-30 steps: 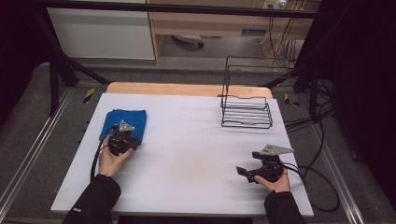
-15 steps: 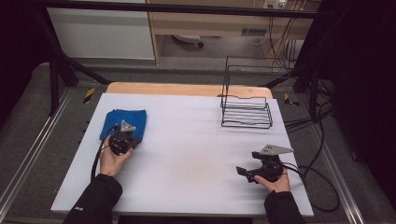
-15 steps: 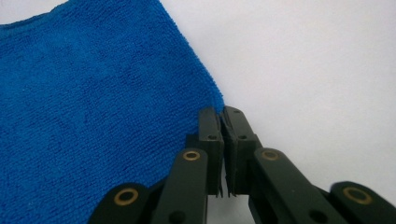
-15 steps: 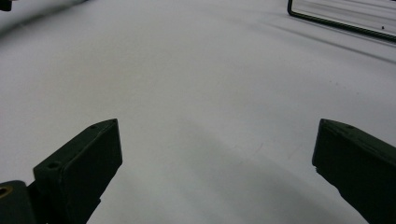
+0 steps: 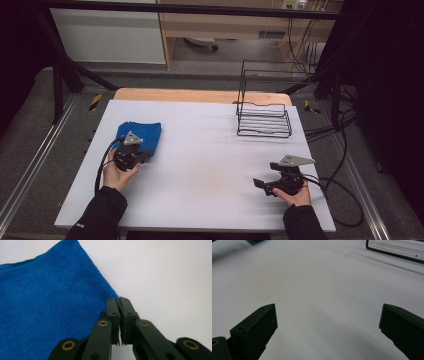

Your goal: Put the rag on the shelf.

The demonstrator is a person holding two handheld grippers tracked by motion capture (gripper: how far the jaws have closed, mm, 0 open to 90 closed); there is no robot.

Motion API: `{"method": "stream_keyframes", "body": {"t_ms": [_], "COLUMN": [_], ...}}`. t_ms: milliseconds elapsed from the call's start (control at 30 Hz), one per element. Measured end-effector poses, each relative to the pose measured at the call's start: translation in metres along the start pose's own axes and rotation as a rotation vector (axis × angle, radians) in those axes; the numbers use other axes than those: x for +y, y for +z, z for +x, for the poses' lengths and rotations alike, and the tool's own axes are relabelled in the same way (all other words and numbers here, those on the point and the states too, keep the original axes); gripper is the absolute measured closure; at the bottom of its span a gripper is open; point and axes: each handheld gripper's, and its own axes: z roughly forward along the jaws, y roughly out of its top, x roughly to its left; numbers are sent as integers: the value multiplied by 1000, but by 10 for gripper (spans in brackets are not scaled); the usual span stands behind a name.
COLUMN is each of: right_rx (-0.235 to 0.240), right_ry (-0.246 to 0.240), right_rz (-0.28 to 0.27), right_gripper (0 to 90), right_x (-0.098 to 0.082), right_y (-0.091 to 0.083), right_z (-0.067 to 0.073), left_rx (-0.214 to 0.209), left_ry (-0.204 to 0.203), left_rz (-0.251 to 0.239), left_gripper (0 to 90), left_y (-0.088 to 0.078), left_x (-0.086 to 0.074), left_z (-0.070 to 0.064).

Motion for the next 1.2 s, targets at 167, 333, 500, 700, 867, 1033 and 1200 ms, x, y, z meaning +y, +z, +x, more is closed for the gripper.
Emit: {"method": "stream_keyframes", "body": {"t_ms": [167, 333, 500, 700, 867, 1033, 1200], "right_rx": [0, -1, -1, -2, -3, -1, -6], "right_ry": [-2, 0, 0, -2, -3, -2, -1], "right_rz": [1, 4, 7, 9, 10, 10, 12], "right_gripper": [22, 22, 22, 23, 23, 23, 24], "right_x": [0, 0, 0, 0, 0, 0, 0], "right_y": [0, 1, 1, 1, 1, 2, 2], "right_z": [1, 1, 1, 1, 1, 2, 2], "left_rx": [-60, -99, -156, -217, -247, -245, -257], "left_ry": [8, 23, 32, 50, 75, 131, 152], "left_rz": [0, -5, -1, -3, -8, 20, 37], "left_gripper": [872, 871, 870, 869, 867, 863, 822], "left_y": [-1, -1, 1, 2, 6, 21, 29], "left_x": [2, 4, 5, 7, 9, 10, 7], "left_z": [-21, -41, -71, -100, -120, -137, -139]}}
